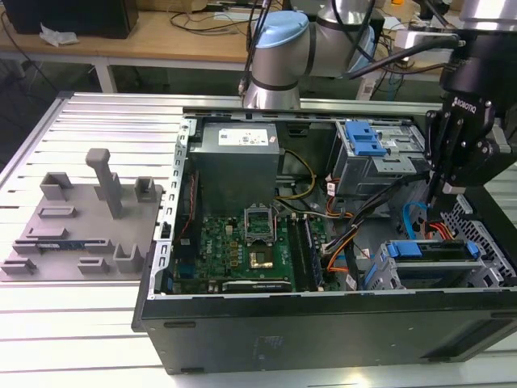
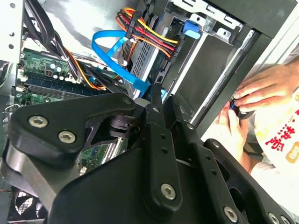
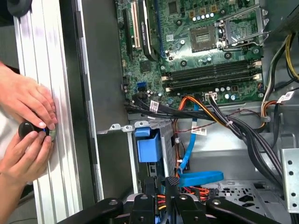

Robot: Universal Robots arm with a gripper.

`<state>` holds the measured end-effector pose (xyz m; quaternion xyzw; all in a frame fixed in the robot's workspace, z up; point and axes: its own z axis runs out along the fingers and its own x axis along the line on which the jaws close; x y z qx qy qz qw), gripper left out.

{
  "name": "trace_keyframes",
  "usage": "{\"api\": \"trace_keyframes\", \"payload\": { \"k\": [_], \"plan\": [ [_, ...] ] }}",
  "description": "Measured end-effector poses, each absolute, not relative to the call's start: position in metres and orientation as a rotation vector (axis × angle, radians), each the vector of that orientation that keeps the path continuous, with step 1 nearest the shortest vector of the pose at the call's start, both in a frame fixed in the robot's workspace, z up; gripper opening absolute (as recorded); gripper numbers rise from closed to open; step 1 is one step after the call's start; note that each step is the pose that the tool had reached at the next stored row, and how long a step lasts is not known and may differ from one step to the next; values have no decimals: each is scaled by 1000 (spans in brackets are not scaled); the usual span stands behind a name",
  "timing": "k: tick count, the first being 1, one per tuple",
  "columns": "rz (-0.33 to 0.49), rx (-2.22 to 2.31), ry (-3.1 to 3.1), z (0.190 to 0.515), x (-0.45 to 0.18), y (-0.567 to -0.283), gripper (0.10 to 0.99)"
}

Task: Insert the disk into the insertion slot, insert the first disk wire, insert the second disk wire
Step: 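Insert the second disk wire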

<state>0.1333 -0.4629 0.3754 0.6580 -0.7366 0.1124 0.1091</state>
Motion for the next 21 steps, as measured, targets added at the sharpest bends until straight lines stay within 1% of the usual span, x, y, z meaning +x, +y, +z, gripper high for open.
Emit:
{"api": "trace_keyframes", "payload": {
  "k": [6,10,12,13,21],
  "plan": [
    [366,1920,-2138,375,133,-456,239],
    [413,1910,-2091,375,133,-449,239],
    [422,1911,-2079,375,133,-447,251],
    [431,1910,-2071,375,133,-445,314],
    [442,1909,-2061,371,133,-441,314]
  ]
}}
